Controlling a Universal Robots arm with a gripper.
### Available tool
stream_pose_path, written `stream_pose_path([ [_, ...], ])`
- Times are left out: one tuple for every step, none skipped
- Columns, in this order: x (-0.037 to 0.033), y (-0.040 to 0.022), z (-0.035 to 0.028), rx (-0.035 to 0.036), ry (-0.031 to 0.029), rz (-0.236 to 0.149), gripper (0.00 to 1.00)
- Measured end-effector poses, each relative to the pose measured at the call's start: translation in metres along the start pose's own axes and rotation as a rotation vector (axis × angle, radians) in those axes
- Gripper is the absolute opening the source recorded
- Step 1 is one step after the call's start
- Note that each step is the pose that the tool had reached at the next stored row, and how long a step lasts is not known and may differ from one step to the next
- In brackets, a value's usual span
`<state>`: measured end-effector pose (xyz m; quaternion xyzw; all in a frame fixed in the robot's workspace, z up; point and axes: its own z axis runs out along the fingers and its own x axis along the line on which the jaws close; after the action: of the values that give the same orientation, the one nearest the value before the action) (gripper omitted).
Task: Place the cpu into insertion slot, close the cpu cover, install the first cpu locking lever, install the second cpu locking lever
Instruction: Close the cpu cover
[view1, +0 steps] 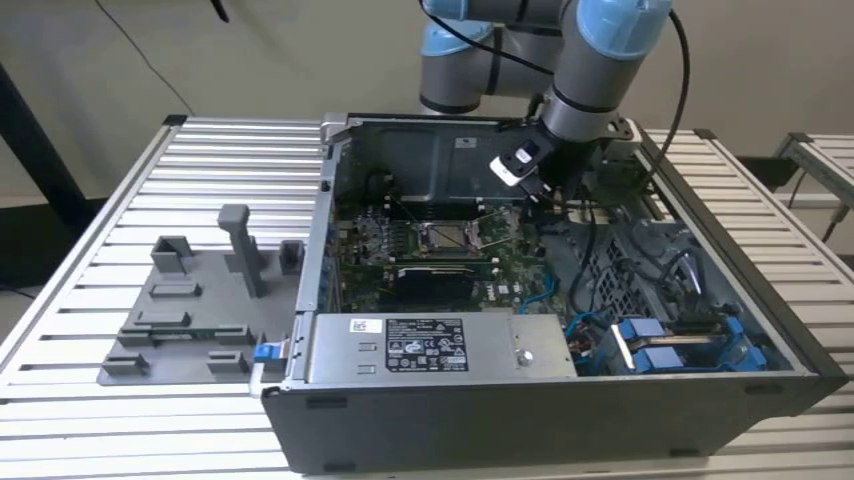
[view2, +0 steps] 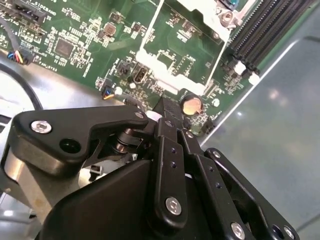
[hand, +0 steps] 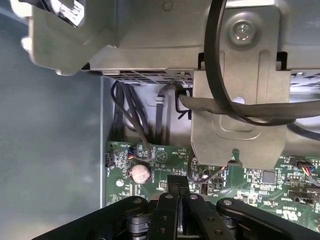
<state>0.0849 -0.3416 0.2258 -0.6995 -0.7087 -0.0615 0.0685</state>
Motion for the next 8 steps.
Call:
stream_pose_path([
  [-0.0005, 0.0002, 0.0008, 0.0047, -0.0001, 0.001, 0.11],
  [-0.001, 0.0003, 0.001, 0.0132, 0.0, 0.002, 0.11],
  [-0.0013, 0.0005, 0.0014, 0.023, 0.0002, 0.004, 0.11],
  [-0.0016, 0.0007, 0.0018, 0.0316, 0.0005, 0.006, 0.11],
  [-0.0021, 0.001, 0.0022, 0.0396, 0.0005, 0.007, 0.11],
  [-0.0026, 0.0013, 0.0024, 0.0445, 0.0005, 0.008, 0.11],
  [-0.0032, 0.0018, 0.0024, 0.0479, 0.0006, 0.009, 0.11],
  [-0.0041, 0.0026, 0.0023, 0.0499, 0.0007, 0.009, 0.11],
])
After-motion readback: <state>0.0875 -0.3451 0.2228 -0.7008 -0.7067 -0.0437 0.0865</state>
